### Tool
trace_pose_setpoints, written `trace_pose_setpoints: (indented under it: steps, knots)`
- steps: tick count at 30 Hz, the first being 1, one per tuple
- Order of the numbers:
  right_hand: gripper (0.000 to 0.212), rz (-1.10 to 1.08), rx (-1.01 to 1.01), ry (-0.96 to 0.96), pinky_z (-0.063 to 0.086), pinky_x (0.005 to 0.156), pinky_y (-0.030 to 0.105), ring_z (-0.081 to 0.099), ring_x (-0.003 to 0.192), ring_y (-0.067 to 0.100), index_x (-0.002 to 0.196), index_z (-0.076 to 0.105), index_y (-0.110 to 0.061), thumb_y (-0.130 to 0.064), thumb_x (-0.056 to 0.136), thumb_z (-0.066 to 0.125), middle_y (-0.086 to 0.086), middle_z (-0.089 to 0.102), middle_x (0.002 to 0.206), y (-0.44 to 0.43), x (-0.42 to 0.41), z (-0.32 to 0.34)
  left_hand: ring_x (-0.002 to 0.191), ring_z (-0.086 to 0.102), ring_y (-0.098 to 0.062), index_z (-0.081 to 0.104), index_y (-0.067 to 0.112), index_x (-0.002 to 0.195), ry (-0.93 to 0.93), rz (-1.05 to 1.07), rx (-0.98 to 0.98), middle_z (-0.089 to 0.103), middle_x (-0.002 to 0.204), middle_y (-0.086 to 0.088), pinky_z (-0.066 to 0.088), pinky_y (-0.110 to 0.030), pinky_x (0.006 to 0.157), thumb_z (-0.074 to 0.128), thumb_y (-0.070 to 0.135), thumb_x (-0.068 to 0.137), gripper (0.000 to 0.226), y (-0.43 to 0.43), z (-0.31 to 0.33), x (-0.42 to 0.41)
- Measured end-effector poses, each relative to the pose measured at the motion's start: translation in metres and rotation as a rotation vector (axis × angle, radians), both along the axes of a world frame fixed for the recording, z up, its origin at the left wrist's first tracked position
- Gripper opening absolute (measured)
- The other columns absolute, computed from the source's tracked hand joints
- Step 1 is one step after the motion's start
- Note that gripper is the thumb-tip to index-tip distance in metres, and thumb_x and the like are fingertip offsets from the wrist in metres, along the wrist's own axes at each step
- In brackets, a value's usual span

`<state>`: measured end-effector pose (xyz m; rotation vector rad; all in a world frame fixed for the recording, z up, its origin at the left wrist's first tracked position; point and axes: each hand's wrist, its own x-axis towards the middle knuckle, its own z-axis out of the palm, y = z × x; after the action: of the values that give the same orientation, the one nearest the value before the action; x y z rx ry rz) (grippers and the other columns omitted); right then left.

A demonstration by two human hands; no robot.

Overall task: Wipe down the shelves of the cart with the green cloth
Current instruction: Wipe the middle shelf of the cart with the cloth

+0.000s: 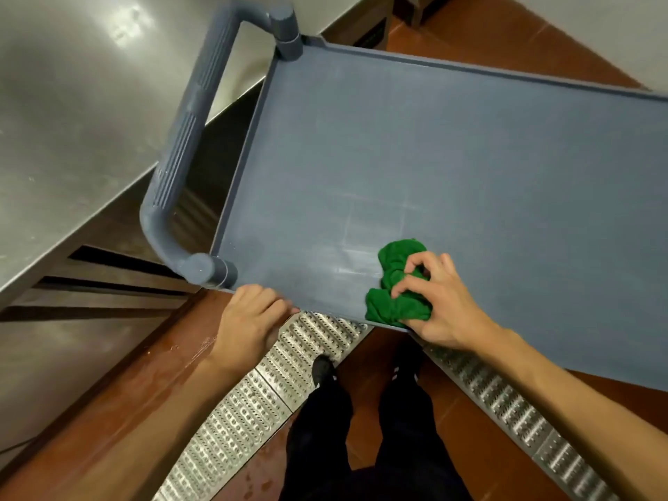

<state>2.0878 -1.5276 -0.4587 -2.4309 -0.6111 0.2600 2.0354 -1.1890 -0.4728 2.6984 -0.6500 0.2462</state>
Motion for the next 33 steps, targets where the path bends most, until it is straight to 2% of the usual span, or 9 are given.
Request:
trace_pose_setpoints:
  steps: [3, 8, 12, 16, 22, 26, 30, 33]
  knots:
    - [0.031, -0.001, -0.003, -0.029, 0.046, 0.077, 0.04, 0.035, 0.094, 0.02, 0.094, 0.061, -0.034, -0.036, 0.063, 0.064, 0.001, 0.044, 0.111, 0.003, 0.001, 0.001, 0.077, 0.055, -0.024, 0.072, 0.008, 0.088, -0.006, 0.101, -0.067, 0.064, 0.089, -0.006, 0.045, -0.035, 0.068, 0.066, 0.031, 0.096, 0.025, -0.007, 0.0, 0.004]
    - [0.033, -0.017, -0.016, -0.027, 0.05, 0.071, 0.045, 0.034, 0.097, 0.019, 0.095, 0.062, -0.03, -0.03, 0.062, 0.067, 0.0, 0.042, 0.112, 0.035, 0.002, 0.0, 0.072, 0.049, -0.018, 0.074, 0.013, 0.087, -0.054, 0.201, -0.117, 0.063, 0.079, 0.001, 0.044, -0.029, 0.065, 0.075, 0.025, 0.09, 0.013, -0.012, 0.0, -0.004]
    - [0.038, 0.048, 0.004, -0.03, 0.049, 0.073, 0.041, 0.036, 0.1, 0.021, 0.094, 0.065, -0.026, -0.019, 0.059, 0.076, 0.001, 0.044, 0.112, 0.115, 0.019, -0.002, 0.073, 0.047, -0.02, 0.073, 0.013, 0.088, -0.058, 0.272, -0.077, 0.058, 0.076, 0.0, 0.045, -0.034, 0.062, 0.077, 0.024, 0.088, 0.012, -0.014, -0.006, -0.006]
    - [0.036, 0.092, -0.022, -0.04, 0.041, 0.067, 0.033, 0.037, 0.099, 0.023, 0.093, 0.064, -0.028, -0.019, 0.059, 0.074, 0.0, 0.044, 0.114, 0.164, 0.033, 0.0, 0.073, 0.048, -0.019, 0.071, 0.012, 0.085, -0.065, 0.294, -0.059, 0.057, 0.077, -0.001, 0.042, -0.03, 0.062, 0.08, 0.031, 0.085, 0.021, -0.012, -0.005, -0.004]
    - [0.038, 0.061, -0.013, -0.004, 0.042, 0.071, 0.033, 0.035, 0.101, 0.021, 0.098, 0.065, -0.029, -0.016, 0.064, 0.076, -0.001, 0.042, 0.119, 0.148, 0.027, 0.004, 0.074, 0.049, -0.02, 0.07, 0.01, 0.088, -0.064, 0.232, -0.034, 0.057, 0.079, -0.004, 0.042, -0.03, 0.064, 0.076, 0.031, 0.088, 0.022, -0.012, -0.001, -0.002]
    - [0.039, 0.005, 0.004, 0.032, 0.044, 0.07, 0.035, 0.034, 0.1, 0.02, 0.097, 0.066, -0.03, -0.012, 0.063, 0.075, -0.002, 0.043, 0.119, 0.104, 0.015, 0.004, 0.078, 0.048, -0.024, 0.07, 0.009, 0.093, -0.018, 0.258, 0.003, 0.057, 0.083, -0.006, 0.043, -0.035, 0.067, 0.072, 0.024, 0.092, 0.015, -0.017, 0.0, -0.006]
    - [0.038, -0.102, -0.002, 0.018, 0.05, 0.072, 0.045, 0.033, 0.098, 0.019, 0.096, 0.066, -0.033, -0.015, 0.065, 0.074, -0.003, 0.042, 0.119, 0.055, 0.0, -0.001, 0.084, 0.051, -0.031, 0.068, 0.008, 0.098, 0.038, 0.281, 0.035, 0.06, 0.093, -0.009, 0.047, -0.046, 0.074, 0.069, 0.011, 0.091, 0.007, -0.031, -0.002, -0.015]
    - [0.041, -0.124, 0.002, 0.016, 0.051, 0.073, 0.046, 0.038, 0.099, 0.023, 0.099, 0.069, -0.031, -0.014, 0.062, 0.076, 0.0, 0.045, 0.12, 0.042, -0.007, 0.0, 0.089, 0.055, -0.031, 0.068, 0.01, 0.101, 0.09, 0.229, 0.051, 0.062, 0.098, -0.008, 0.042, -0.043, 0.082, 0.072, 0.026, 0.091, 0.019, -0.07, 0.002, -0.027]
